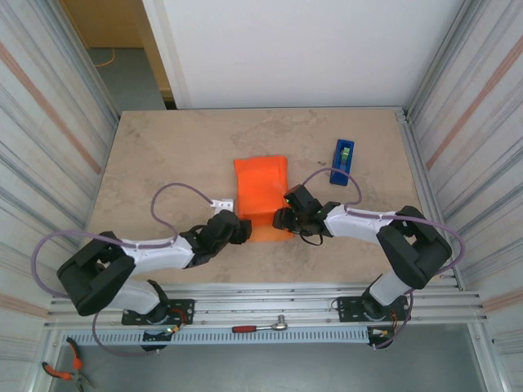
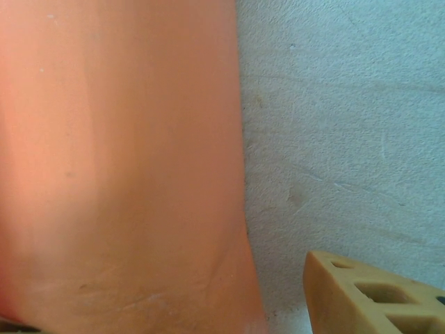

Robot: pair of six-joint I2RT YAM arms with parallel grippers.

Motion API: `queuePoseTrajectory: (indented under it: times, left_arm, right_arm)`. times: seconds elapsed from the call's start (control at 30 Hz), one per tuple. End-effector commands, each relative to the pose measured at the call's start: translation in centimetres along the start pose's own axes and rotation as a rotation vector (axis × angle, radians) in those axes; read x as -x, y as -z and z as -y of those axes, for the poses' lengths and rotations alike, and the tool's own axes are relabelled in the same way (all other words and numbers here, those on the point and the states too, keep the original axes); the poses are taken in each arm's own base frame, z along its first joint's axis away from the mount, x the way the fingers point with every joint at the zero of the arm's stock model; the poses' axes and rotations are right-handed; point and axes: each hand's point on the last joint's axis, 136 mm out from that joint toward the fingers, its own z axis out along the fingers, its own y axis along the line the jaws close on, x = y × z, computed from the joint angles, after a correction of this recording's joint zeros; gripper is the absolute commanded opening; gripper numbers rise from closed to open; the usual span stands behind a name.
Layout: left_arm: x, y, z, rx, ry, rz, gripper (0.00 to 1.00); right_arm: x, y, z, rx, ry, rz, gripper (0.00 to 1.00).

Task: Wrap the gift box in paper

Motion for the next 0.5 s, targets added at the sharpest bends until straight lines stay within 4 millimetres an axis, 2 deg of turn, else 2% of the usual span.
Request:
queuePoseTrajectory:
  times: [0.0, 0.1, 0.47]
  left_arm:
    - [1.0, -0.3, 0.4, 0.032, 0.011, 0.051, 0.67]
    - [0.9, -0.6, 0.5, 0.073, -0.013, 0.062, 0.59]
    - [-0.4, -1.0, 0.3, 0.16, -0.061, 0.051, 0.48]
  right_arm:
    - [0.3, 0.0, 0.0, -0.016, 0.023, 0.015, 0.62]
    - [0.1, 0.0, -0.3, -0.012, 0.026, 0.012, 0.61]
    - [0.0, 0.5, -0.5, -0.055, 0.035, 0.029, 0.59]
